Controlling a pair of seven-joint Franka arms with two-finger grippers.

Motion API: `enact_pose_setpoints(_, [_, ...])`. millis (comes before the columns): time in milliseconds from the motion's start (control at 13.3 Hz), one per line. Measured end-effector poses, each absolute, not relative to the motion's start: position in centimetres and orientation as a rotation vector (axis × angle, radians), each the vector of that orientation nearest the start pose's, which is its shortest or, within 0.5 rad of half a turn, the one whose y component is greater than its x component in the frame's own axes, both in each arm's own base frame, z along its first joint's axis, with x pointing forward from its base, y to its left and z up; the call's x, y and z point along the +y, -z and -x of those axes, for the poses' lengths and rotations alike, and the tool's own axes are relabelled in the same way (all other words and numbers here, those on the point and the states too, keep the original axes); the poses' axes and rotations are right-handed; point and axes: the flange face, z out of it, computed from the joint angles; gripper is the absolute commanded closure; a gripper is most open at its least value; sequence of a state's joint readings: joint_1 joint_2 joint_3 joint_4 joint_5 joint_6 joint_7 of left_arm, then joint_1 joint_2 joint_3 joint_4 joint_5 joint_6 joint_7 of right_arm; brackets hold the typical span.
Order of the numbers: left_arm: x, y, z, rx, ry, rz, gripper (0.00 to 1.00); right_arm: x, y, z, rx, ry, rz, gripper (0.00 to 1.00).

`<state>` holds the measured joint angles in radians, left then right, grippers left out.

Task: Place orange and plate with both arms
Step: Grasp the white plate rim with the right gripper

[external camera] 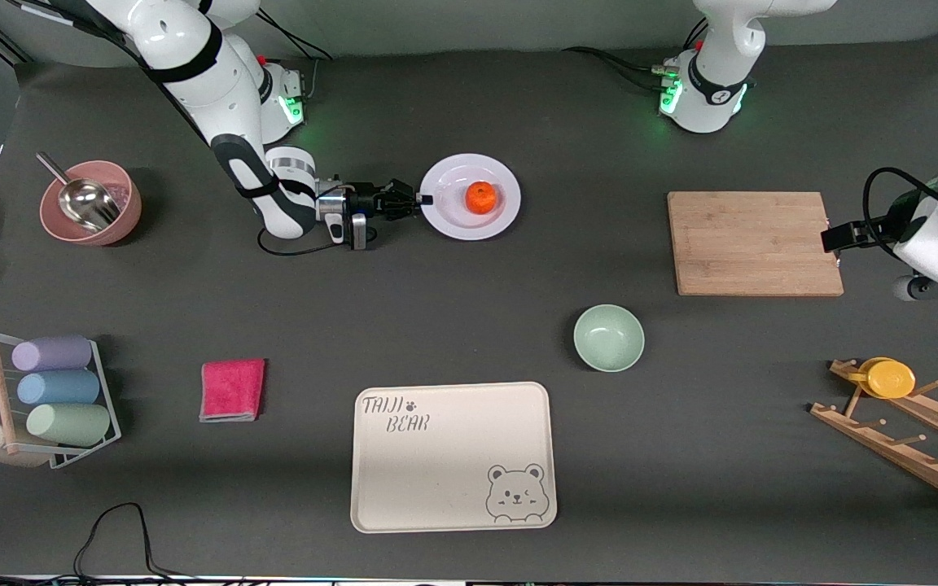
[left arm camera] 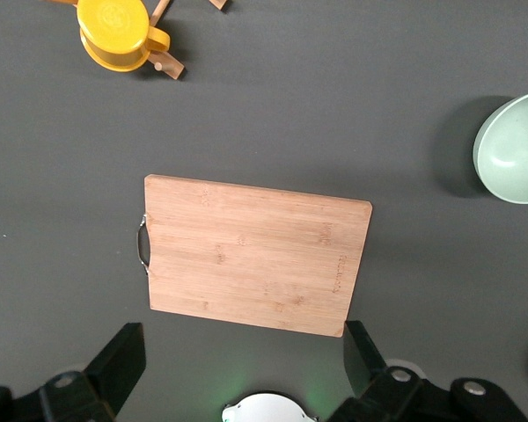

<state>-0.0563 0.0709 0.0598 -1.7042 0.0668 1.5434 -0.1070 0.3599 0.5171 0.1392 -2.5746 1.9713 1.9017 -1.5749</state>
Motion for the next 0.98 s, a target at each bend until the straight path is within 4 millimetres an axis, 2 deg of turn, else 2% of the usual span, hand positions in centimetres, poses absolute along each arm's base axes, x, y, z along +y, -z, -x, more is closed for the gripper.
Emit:
enact_pose_setpoints(151, [0.7, -52.1, -55.9, -0.152, -0.349, 3.035, 0.0, 24.2, -9.0, -29.6, -0.075, -0.005, 1.79, 1.0])
enact_pose_setpoints(302, [0.3, -52.1, -55.8, -0.14, -0.352, 3.035, 0.0, 24.0, -11.4, -31.4, -0.03, 0.008, 1.763, 1.0])
enact_pose_setpoints(528, [-0.3, -52.2, -55.8, -0.125, -0.35, 3.035, 0.0, 24.1, -17.3, -33.8, 0.013, -0.039, 1.724, 1.0])
enact_pose_setpoints(679, [-0.3, -52.6, -55.9, -0.125, -0.339, 3.037, 0.0, 23.4, -21.7, -35.1, -0.004, -0.087, 1.733, 1.0])
enact_pose_setpoints(754, [-0.3, -52.9, -56.0, -0.124, -0.333, 3.039, 0.0, 22.8, -23.1, -35.6, 0.0, -0.078, 1.738, 1.0])
enact_pose_setpoints(980, [-1.1, -54.3, -55.9, -0.101, -0.329, 3.052, 0.0, 22.1, -24.2, -37.3, 0.013, -0.037, 1.743, 1.0])
